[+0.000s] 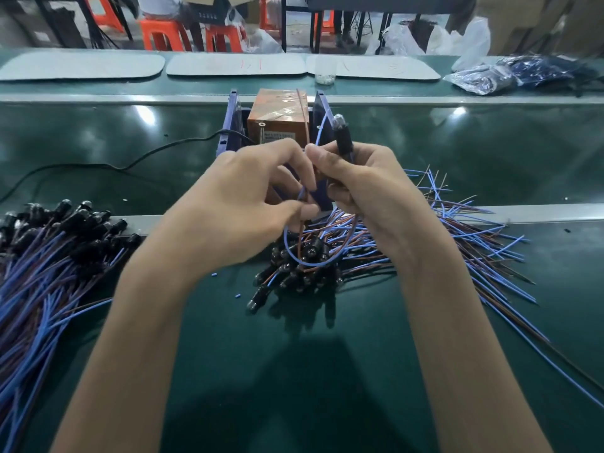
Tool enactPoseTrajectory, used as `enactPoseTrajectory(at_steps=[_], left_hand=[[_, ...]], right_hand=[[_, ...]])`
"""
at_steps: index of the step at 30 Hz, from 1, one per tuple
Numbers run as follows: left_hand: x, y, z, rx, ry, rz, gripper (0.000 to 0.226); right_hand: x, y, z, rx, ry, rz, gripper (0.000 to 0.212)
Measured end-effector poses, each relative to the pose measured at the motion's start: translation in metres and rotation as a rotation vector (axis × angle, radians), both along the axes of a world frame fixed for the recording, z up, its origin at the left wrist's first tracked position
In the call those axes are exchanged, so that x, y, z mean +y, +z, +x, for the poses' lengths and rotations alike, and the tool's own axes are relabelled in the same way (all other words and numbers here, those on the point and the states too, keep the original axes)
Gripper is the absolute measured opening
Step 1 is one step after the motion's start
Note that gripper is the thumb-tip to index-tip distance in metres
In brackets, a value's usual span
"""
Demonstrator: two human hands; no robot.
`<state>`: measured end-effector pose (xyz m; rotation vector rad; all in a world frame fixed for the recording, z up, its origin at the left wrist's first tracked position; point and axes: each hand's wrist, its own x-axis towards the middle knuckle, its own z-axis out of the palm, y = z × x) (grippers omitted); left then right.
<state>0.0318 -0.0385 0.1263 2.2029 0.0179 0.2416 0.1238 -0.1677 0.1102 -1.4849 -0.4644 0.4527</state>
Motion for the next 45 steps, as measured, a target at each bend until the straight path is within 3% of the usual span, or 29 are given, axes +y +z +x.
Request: enactPoseTrajectory(at_steps=[13, 23, 28, 45], left_hand=[[0.007, -0.001, 0.006, -0.104, 0.177, -0.182, 0.019], [0.010, -0.004, 0.007, -0.118, 0.201, -0.050, 0.043], [0.014, -0.006, 0.007, -0.124, 0.248, -0.065, 0.044], [0.025, -0.012, 0.009, -0.083, 0.309, 0.008, 0.016]], right_hand=[[0.000, 0.000, 0.001, -0.035, 0.015, -0.019, 0.006], [0.003, -0.001, 0.002, 0.002, 0.006, -0.005, 0.017], [0.003, -0.001, 0.002, -0.019, 0.006, -0.004, 0.020], [0.002, 0.001, 0.003, 0.005, -0.041, 0.003, 0.025]])
